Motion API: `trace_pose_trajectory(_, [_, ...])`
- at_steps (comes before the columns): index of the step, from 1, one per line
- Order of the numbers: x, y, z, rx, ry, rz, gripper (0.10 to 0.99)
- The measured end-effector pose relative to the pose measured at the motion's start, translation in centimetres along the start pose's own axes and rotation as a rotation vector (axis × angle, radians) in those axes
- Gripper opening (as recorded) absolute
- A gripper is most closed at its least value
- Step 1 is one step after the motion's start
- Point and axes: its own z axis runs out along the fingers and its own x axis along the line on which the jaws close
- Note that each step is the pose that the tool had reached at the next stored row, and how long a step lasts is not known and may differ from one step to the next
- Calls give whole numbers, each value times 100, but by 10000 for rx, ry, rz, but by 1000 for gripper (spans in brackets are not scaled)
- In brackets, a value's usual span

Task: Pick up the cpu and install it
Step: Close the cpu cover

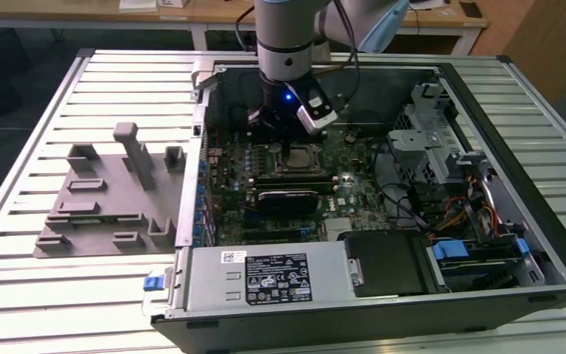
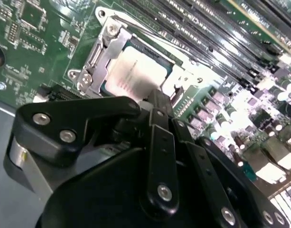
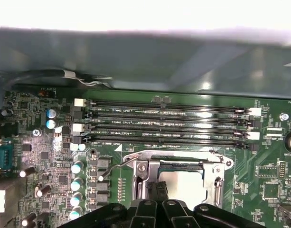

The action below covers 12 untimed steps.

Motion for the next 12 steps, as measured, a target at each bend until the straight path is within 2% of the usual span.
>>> trace_pose_trajectory(3, [-2,-1,-37,1,0,-1,106])
trace_pose_trajectory(7, [0,-1,-39,1,-14,0,106])
trace_pose_trajectory(12, [0,-5,-36,15,-256,12,106])
